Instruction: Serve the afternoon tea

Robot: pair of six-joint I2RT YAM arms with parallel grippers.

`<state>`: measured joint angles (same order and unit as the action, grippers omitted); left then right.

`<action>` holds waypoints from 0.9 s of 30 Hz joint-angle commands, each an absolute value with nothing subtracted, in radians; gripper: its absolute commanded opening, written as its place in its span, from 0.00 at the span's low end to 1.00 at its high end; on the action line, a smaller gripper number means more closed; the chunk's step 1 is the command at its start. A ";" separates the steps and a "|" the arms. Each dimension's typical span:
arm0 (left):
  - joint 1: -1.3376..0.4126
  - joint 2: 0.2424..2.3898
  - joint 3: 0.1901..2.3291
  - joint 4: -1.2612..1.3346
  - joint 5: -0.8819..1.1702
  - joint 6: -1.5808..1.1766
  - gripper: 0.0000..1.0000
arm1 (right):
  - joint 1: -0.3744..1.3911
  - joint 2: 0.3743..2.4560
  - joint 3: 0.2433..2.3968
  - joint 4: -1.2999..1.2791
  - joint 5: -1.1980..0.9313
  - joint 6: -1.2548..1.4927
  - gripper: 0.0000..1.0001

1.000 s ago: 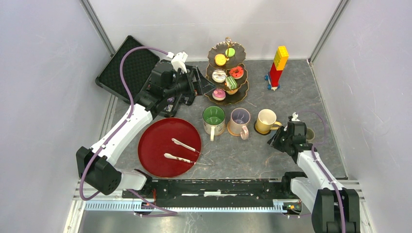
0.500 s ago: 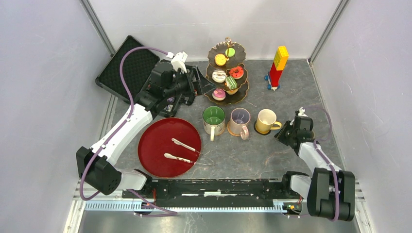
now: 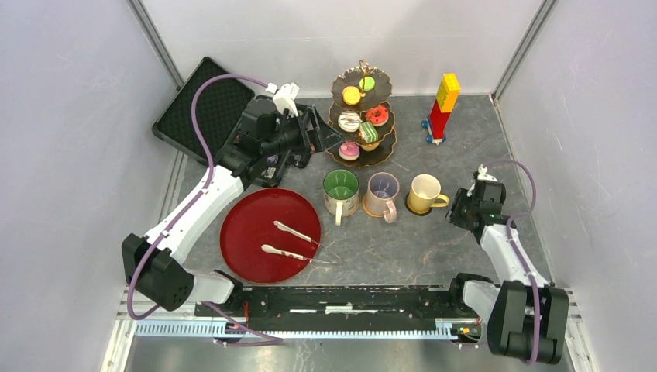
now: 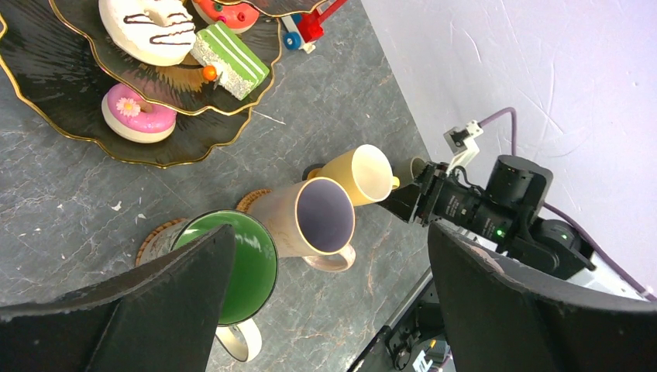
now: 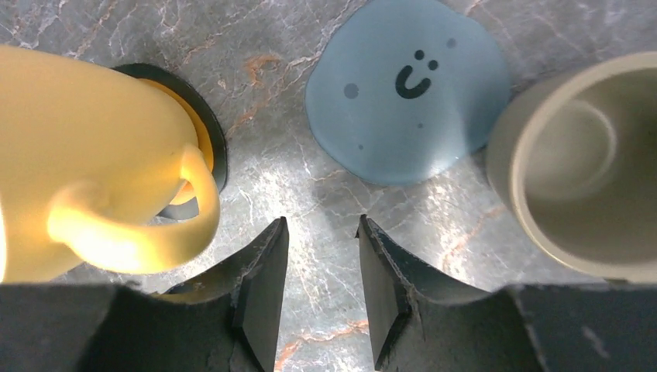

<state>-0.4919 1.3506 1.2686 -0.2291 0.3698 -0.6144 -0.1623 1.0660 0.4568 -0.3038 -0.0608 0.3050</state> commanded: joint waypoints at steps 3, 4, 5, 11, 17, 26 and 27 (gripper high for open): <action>-0.488 1.354 1.266 -0.183 0.392 -0.645 1.00 | -0.175 0.998 0.422 -0.372 0.042 0.301 0.38; -0.488 1.353 1.266 -0.183 0.389 -0.643 1.00 | -0.176 1.011 0.422 -0.361 0.046 0.309 0.33; -0.488 1.352 1.266 -0.182 0.386 -0.641 1.00 | -0.178 1.024 0.423 -0.351 0.051 0.318 0.28; -0.488 1.344 1.267 -0.190 0.375 -0.631 1.00 | -0.178 1.145 0.431 -0.249 0.099 0.298 0.20; -0.487 1.355 1.270 -0.193 0.378 -0.630 1.00 | -0.178 1.235 0.462 -0.143 0.040 0.266 0.20; -0.482 1.356 1.272 -0.188 0.394 -0.642 1.00 | -0.178 1.191 0.549 -0.215 0.054 0.206 0.32; -0.482 1.355 1.272 -0.188 0.391 -0.640 1.00 | -0.178 1.169 0.566 -0.237 0.041 0.201 0.34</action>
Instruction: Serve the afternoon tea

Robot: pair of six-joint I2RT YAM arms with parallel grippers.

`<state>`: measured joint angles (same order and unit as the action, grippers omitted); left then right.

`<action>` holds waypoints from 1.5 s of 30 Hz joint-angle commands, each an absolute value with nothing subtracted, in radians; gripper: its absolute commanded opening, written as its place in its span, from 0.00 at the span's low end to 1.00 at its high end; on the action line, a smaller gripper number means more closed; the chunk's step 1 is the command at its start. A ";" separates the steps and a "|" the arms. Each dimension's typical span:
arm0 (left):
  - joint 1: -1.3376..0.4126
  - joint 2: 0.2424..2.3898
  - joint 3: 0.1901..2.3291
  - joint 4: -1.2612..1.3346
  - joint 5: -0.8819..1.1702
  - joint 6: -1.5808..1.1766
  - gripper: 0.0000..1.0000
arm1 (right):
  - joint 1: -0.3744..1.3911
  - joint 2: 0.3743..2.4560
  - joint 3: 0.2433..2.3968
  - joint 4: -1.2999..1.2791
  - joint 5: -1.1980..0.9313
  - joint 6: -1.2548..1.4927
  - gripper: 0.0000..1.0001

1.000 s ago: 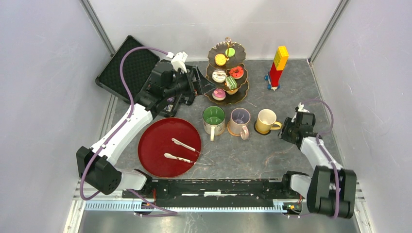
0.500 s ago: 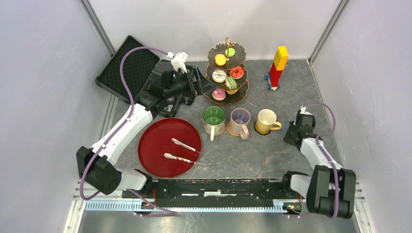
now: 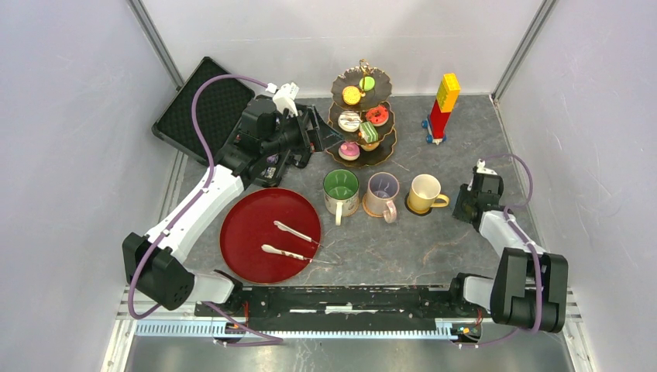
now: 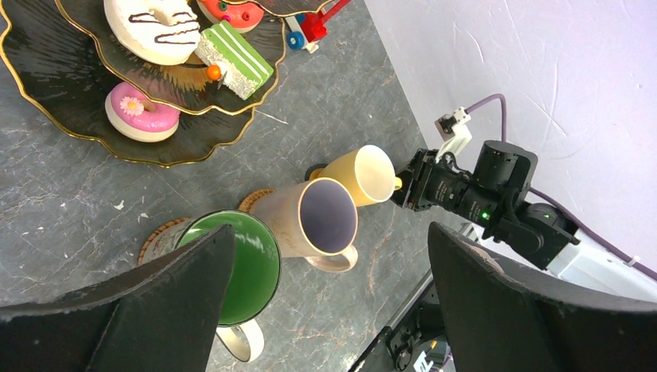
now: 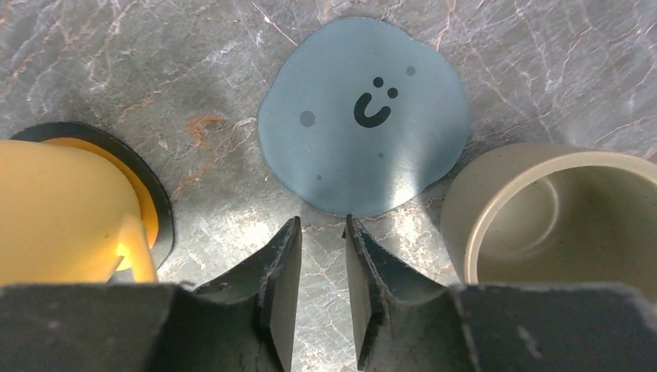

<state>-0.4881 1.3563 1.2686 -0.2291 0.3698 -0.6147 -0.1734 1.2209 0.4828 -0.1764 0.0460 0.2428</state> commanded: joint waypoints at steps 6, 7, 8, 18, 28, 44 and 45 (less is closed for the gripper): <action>-0.482 1.341 1.270 -0.186 0.394 -0.645 1.00 | -0.178 1.033 0.682 -0.413 0.089 0.145 0.63; -0.482 1.338 1.270 -0.185 0.394 -0.646 1.00 | -0.179 1.023 0.703 -0.439 0.129 0.142 0.77; -0.482 1.335 1.270 -0.184 0.395 -0.647 1.00 | -0.181 1.021 0.718 -0.463 0.169 0.142 0.97; -0.482 1.326 1.267 -0.178 0.399 -0.649 1.00 | -0.219 1.145 0.715 -0.477 0.228 0.193 0.85; -0.482 1.328 1.267 -0.176 0.403 -0.653 1.00 | -0.230 1.194 0.618 -0.388 0.341 0.195 0.34; -0.482 1.334 1.264 -0.168 0.413 -0.663 1.00 | -0.230 1.106 0.742 -0.462 0.301 0.112 0.00; -0.482 1.333 1.264 -0.168 0.413 -0.662 1.00 | -0.231 1.110 0.761 -0.459 0.285 0.090 0.00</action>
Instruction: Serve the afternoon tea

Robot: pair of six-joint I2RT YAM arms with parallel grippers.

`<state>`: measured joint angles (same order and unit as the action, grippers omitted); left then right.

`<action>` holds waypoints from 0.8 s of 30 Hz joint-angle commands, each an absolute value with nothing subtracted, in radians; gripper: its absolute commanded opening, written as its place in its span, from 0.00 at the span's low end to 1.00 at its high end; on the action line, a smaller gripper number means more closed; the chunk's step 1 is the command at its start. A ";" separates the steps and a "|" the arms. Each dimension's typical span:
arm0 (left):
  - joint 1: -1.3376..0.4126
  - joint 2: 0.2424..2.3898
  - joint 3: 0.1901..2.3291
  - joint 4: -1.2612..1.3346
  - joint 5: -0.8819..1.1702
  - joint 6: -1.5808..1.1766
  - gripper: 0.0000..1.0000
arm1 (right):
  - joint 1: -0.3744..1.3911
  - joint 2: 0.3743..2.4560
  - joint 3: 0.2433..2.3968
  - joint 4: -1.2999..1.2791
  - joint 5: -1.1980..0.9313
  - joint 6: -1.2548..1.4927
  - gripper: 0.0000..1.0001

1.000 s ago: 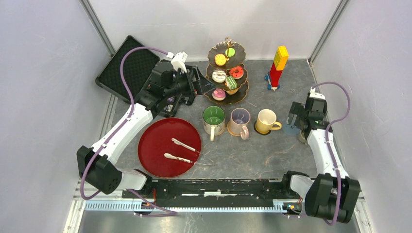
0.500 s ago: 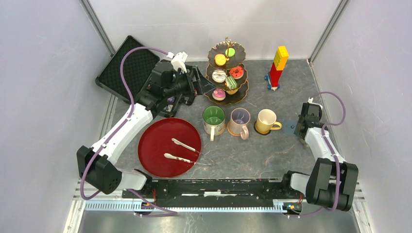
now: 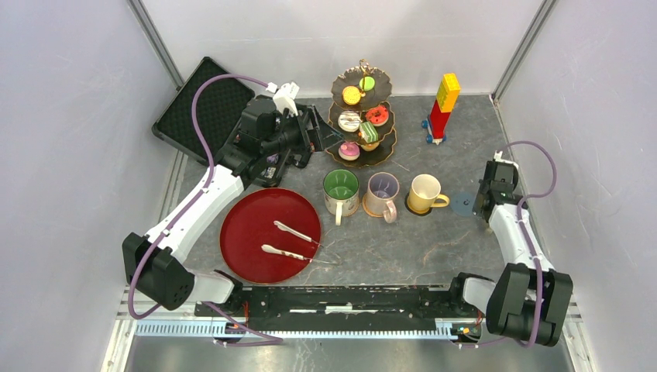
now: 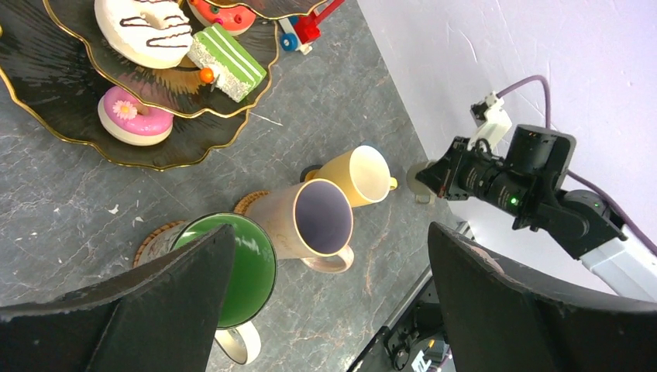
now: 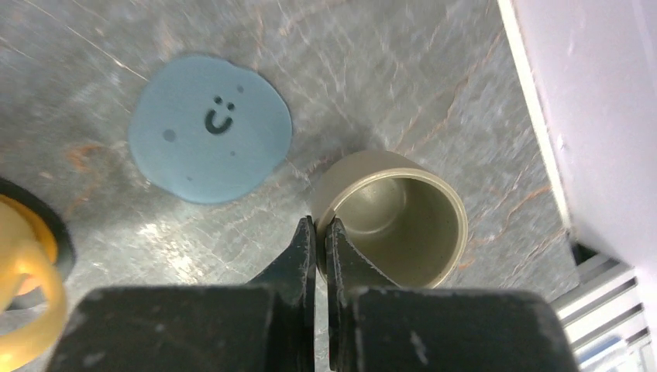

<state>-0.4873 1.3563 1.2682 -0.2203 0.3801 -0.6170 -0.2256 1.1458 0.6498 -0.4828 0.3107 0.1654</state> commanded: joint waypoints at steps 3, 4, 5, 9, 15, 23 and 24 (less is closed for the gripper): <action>-0.482 1.333 1.262 -0.168 0.408 -0.657 1.00 | -0.223 1.129 0.795 -0.445 0.221 0.025 0.05; -0.482 1.333 1.262 -0.169 0.408 -0.658 1.00 | -0.214 1.143 0.802 -0.444 0.199 -0.007 0.05; -0.482 1.332 1.262 -0.168 0.409 -0.657 1.00 | -0.202 1.157 0.815 -0.453 0.167 -0.064 0.04; -0.482 1.330 1.264 -0.167 0.414 -0.660 1.00 | -0.141 1.246 0.869 -0.533 0.068 -0.242 0.00; -0.482 1.328 1.264 -0.167 0.411 -0.661 1.00 | -0.129 1.282 0.883 -0.475 0.050 -0.243 0.00; -0.482 1.327 1.265 -0.170 0.410 -0.658 1.00 | -0.129 1.373 0.887 -0.424 -0.024 -0.245 0.01; -0.482 1.328 1.266 -0.170 0.411 -0.657 1.00 | -0.129 1.376 0.883 -0.416 -0.024 -0.243 0.02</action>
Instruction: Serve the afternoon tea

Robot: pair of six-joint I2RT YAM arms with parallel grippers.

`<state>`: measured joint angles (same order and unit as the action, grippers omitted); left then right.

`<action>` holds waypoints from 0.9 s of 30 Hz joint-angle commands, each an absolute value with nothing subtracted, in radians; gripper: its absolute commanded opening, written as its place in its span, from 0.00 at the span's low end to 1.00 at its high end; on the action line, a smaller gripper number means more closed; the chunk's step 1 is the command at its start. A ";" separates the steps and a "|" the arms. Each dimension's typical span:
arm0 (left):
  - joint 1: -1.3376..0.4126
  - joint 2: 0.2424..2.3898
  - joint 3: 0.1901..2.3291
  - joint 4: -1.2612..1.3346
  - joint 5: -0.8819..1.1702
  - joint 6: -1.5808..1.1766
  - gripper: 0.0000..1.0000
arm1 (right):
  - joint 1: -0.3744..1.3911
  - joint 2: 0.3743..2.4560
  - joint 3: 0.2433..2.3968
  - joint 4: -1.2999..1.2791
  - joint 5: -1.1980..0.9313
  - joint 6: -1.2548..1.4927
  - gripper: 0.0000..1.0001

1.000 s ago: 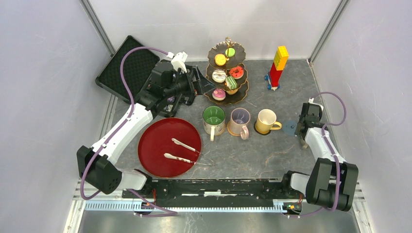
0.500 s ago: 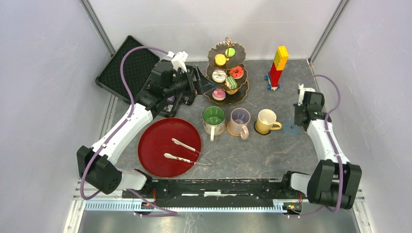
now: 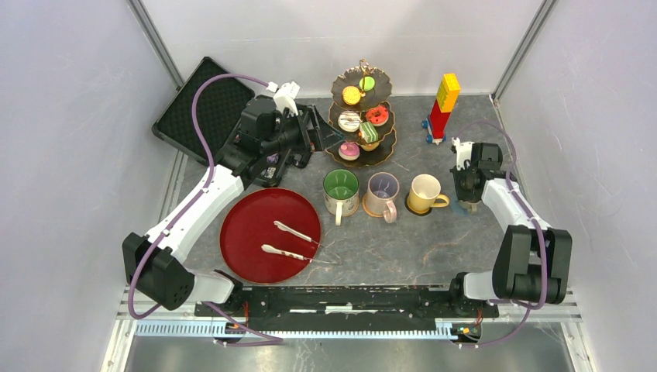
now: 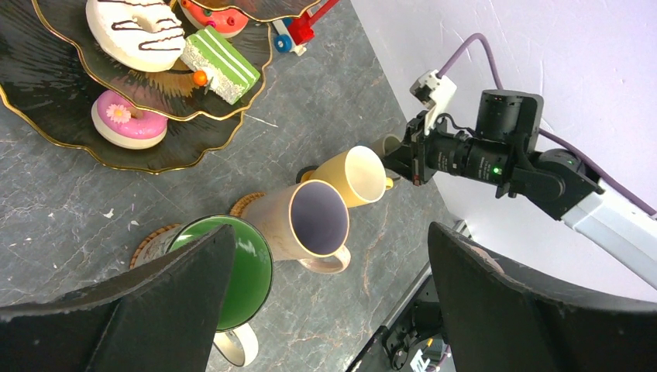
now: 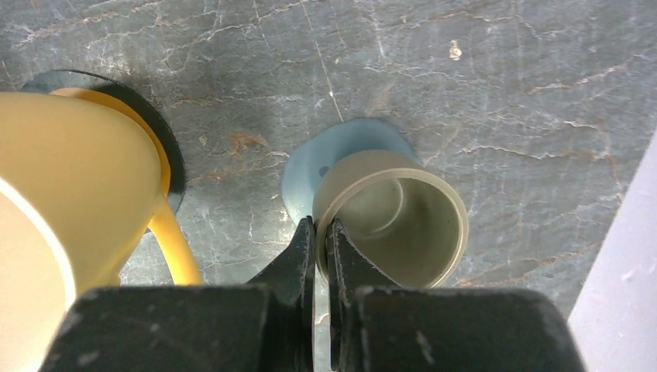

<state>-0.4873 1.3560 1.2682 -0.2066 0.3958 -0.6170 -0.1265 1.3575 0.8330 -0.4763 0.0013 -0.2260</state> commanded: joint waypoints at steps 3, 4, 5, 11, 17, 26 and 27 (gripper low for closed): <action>-0.482 1.334 1.267 -0.170 0.414 -0.658 1.00 | -0.128 1.382 0.866 -0.397 -0.016 -0.227 0.05; -0.482 1.334 1.267 -0.170 0.413 -0.657 1.00 | -0.129 1.384 0.860 -0.398 -0.007 -0.224 0.06; -0.482 1.337 1.267 -0.170 0.414 -0.657 1.00 | -0.129 1.387 0.856 -0.401 0.005 -0.220 0.08; -0.480 1.343 1.267 -0.173 0.410 -0.654 1.00 | -0.129 1.396 0.853 -0.426 0.011 -0.143 0.23; -0.480 1.340 1.266 -0.177 0.396 -0.642 1.00 | -0.126 1.334 0.873 -0.469 0.028 -0.118 0.44; -0.480 1.288 1.273 -0.205 0.319 -0.559 1.00 | -0.094 1.110 1.066 -0.606 0.003 -0.100 0.98; -0.480 1.280 1.267 -0.194 0.315 -0.552 1.00 | -0.090 1.080 1.082 -0.612 -0.025 -0.080 0.98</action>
